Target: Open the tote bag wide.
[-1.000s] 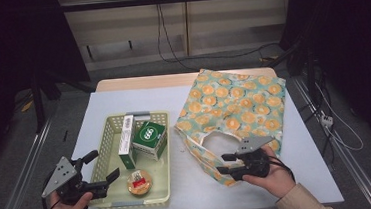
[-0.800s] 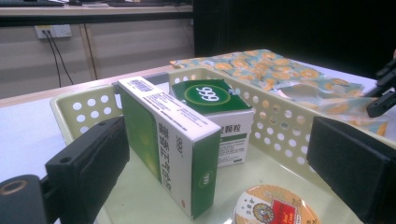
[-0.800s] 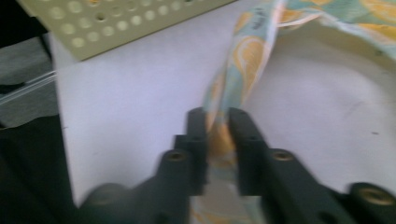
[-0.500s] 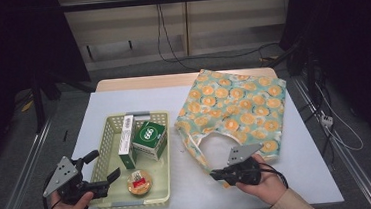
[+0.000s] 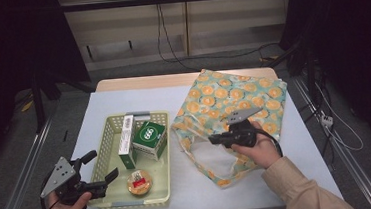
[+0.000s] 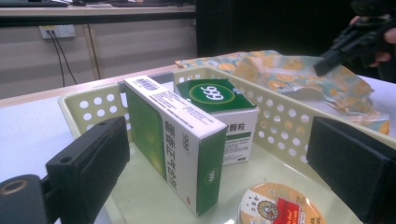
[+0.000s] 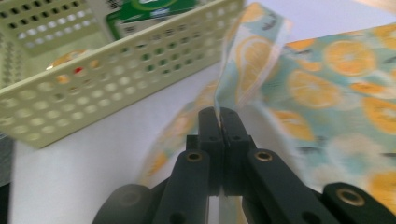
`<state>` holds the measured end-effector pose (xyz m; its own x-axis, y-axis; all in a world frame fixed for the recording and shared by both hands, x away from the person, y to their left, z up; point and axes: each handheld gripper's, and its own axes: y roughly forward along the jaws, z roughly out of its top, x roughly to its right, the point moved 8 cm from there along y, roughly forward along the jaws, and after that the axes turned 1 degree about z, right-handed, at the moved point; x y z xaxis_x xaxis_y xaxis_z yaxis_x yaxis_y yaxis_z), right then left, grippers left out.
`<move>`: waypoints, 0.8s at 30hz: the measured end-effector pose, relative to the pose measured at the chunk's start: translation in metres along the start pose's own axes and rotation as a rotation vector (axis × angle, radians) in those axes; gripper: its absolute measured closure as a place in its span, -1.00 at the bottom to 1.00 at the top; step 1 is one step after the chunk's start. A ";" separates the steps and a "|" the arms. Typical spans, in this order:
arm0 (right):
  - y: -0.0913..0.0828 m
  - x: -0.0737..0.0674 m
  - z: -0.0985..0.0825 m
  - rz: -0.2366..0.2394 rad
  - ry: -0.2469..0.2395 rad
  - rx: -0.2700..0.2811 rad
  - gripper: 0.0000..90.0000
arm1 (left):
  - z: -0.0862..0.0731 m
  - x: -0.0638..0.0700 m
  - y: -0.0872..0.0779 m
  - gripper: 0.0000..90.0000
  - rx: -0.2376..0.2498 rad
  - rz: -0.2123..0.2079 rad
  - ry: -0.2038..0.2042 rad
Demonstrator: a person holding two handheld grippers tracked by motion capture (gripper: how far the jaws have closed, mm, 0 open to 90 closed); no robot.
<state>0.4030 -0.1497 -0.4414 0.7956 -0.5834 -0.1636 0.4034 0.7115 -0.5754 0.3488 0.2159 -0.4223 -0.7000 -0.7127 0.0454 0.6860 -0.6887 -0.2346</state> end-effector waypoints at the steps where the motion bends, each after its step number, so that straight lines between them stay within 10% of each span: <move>1: -0.002 0.009 0.001 -0.017 0.014 0.000 0.99 | 0.000 0.000 0.000 -0.87 -0.001 0.001 0.001; 11: -0.015 0.087 0.000 -0.142 0.148 0.035 0.98 | 0.000 0.001 0.001 -0.87 -0.001 -0.003 -0.005; 24: -0.007 0.149 -0.014 -0.210 0.218 0.020 0.98 | -0.001 -0.002 0.000 -0.87 0.005 0.003 -0.020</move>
<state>0.5121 -0.2473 -0.4730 0.5787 -0.7874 -0.2122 0.5595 0.5727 -0.5992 0.3498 0.2172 -0.4234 -0.6937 -0.7174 0.0639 0.6893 -0.6869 -0.2302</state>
